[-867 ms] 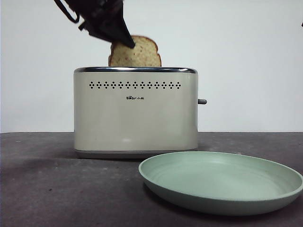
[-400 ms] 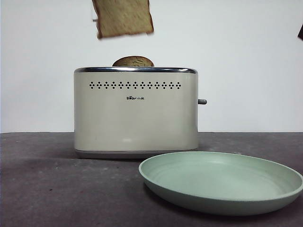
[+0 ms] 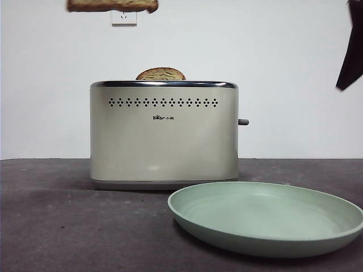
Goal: Take the bread from the toaster,put the bread on the plate,put the plate on the table
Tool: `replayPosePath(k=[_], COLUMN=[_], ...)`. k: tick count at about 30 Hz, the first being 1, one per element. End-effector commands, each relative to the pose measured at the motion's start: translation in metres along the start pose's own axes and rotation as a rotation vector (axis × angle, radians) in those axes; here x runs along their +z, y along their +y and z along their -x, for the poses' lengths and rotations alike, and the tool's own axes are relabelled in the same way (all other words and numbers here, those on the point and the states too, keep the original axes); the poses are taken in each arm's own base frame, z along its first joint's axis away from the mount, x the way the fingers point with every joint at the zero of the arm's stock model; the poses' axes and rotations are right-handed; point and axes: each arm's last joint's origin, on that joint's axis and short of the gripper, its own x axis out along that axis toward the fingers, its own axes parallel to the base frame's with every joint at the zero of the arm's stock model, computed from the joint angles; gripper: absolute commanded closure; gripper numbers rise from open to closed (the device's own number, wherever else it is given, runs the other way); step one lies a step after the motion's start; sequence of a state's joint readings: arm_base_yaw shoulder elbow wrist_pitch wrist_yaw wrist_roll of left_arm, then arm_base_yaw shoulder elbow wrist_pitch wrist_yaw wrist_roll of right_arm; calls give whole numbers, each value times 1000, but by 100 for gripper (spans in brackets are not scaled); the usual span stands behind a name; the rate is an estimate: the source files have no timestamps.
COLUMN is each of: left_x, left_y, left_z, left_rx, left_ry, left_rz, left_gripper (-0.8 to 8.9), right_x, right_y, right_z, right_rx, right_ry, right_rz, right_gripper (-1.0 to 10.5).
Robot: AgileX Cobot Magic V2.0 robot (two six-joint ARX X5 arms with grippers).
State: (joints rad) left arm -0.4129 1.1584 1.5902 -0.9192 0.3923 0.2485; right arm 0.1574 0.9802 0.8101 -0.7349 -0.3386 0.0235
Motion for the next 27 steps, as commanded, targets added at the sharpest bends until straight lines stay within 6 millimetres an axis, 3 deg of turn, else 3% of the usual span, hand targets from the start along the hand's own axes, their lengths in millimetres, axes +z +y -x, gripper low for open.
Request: replayPosePath(k=[1, 17, 27], left_x=[-5, -114, -122], left_y=[-4, -28, -35], left_z=[3, -6, 6], left_rx=[-15, -33, -29], left_ry=[3, 89, 71], left_rz=[3, 160, 170], left_gripper=[807, 807, 807], right_x=[8, 10, 5], right_y=[-2, -17, -20], right_z=[-12, -87, -125], right_rx=[6, 26, 37], right_ry=[26, 229, 305], right_rz=[-13, -36, -32], right_gripper=[573, 646, 753])
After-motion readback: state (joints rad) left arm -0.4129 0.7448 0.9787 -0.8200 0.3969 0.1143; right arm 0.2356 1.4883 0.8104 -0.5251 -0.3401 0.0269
